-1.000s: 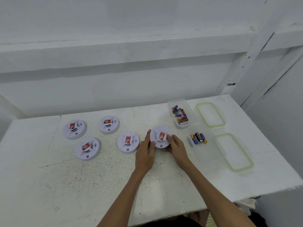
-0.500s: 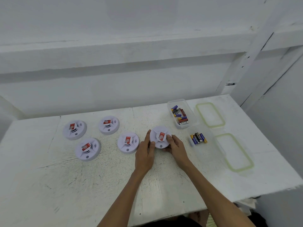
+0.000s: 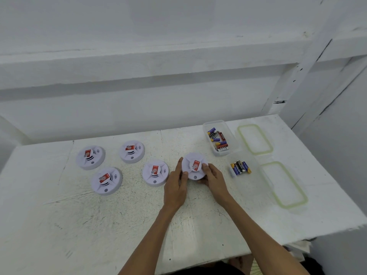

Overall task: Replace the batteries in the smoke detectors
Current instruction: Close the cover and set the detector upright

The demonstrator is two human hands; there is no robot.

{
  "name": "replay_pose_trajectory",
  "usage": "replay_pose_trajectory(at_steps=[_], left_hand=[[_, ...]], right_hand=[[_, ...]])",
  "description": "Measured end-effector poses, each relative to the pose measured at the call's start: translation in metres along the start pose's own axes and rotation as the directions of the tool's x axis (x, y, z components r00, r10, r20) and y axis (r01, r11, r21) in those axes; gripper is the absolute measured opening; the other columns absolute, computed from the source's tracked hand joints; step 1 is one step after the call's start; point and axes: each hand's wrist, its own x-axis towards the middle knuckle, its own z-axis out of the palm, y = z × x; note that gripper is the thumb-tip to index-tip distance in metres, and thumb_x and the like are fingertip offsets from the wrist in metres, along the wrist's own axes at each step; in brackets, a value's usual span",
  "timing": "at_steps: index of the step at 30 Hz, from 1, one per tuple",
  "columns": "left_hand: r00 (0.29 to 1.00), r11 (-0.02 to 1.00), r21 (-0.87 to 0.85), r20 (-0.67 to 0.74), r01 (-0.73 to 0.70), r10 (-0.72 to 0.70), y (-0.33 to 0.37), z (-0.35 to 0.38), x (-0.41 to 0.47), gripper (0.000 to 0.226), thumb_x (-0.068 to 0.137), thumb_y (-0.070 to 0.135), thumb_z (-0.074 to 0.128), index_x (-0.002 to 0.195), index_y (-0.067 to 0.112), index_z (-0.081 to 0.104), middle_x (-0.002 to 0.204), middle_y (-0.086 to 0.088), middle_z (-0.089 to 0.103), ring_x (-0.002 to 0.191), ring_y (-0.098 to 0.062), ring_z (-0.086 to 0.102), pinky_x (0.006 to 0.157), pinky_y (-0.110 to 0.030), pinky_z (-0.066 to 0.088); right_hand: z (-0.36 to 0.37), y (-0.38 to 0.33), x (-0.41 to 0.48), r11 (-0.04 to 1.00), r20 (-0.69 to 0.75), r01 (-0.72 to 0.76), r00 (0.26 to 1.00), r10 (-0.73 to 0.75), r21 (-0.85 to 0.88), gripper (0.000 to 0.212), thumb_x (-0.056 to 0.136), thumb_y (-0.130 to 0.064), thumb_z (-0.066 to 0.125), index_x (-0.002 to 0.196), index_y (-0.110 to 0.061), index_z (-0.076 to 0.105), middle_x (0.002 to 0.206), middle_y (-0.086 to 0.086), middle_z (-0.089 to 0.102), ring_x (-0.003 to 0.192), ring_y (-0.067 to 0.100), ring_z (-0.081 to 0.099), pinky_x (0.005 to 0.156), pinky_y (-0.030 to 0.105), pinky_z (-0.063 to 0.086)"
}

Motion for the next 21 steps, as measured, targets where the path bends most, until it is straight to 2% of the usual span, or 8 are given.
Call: replay_pose_trajectory(at_steps=[6, 17, 21], left_hand=[[1.0, 1.0, -0.007, 0.001, -0.004, 0.004, 0.0, 0.0001, 0.0002, 0.056, 0.105, 0.043, 0.041, 0.158, 0.028, 0.032, 0.121, 0.056, 0.044, 0.112, 0.021, 0.049, 0.09, -0.008, 0.04], [1.0, 1.0, 0.016, 0.008, 0.005, -0.005, -0.0025, 0.0009, 0.0011, 0.051, 0.109, 0.029, 0.044, 0.159, 0.024, 0.032, 0.12, 0.06, 0.041, 0.111, 0.025, 0.046, 0.089, -0.003, 0.038], [1.0, 1.0, 0.01, 0.005, 0.006, -0.006, 0.0, 0.0004, 0.0007, 0.051, 0.109, 0.028, 0.044, 0.158, 0.023, 0.033, 0.127, 0.049, 0.042, 0.114, 0.026, 0.045, 0.09, 0.001, 0.036]], right_hand=[[0.0002, -0.0015, -0.0012, 1.0, -0.004, -0.001, 1.0, 0.001, 0.001, 0.031, 0.101, -0.037, 0.053, 0.118, -0.017, 0.068, 0.109, 0.004, 0.074, 0.101, 0.024, 0.071, 0.082, 0.041, 0.061], [0.0004, -0.0014, -0.0014, 1.0, -0.005, 0.004, 1.0, -0.004, -0.013, 0.031, 0.101, -0.038, 0.053, 0.118, -0.018, 0.068, 0.109, 0.004, 0.074, 0.101, 0.023, 0.071, 0.082, 0.041, 0.061], [0.0009, -0.0022, -0.0026, 1.0, -0.008, 0.002, 1.0, -0.002, -0.013, 0.03, 0.101, -0.037, 0.053, 0.117, -0.017, 0.069, 0.109, 0.004, 0.074, 0.101, 0.023, 0.07, 0.082, 0.04, 0.061]])
